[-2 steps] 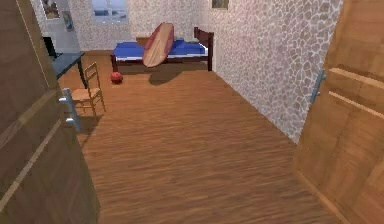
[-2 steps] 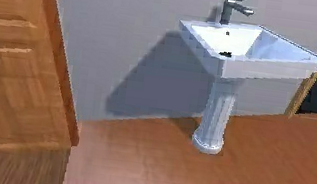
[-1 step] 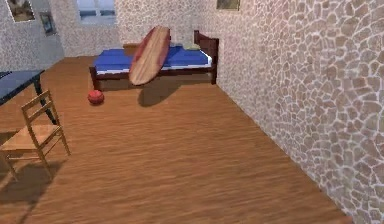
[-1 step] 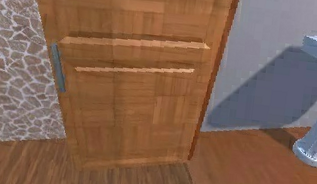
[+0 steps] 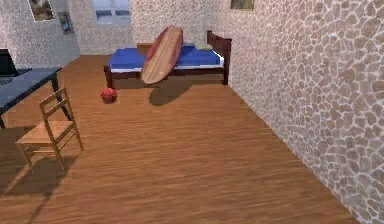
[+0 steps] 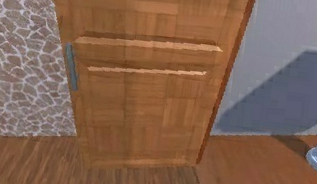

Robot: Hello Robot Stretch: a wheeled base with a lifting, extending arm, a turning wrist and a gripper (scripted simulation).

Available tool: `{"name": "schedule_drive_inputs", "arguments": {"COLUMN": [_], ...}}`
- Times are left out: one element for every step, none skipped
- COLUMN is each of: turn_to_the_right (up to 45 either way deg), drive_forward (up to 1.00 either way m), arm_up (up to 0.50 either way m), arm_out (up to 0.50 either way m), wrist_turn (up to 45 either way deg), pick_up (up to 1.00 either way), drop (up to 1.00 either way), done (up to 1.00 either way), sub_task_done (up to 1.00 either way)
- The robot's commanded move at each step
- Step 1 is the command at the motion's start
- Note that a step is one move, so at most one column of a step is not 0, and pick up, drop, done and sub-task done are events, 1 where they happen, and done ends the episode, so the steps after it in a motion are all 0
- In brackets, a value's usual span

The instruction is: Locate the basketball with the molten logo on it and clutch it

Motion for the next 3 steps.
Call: {"name": "schedule_drive_inputs", "arguments": {"turn_to_the_right": [0.0, -21.0, 0.0], "drive_forward": [0.5, 0.0, 1.0], "arm_up": [0.0, 0.0, 0.0], "arm_out": [0.0, 0.0, 0.0], "wrist_turn": [0.0, 0.0, 0.0], "pick_up": [0.0, 0.0, 0.0], "drop": [0.0, 0.0, 0.0], "done": [0.0, 0.0, 0.0], "sub_task_done": [0.0, 0.0, 0.0]}}
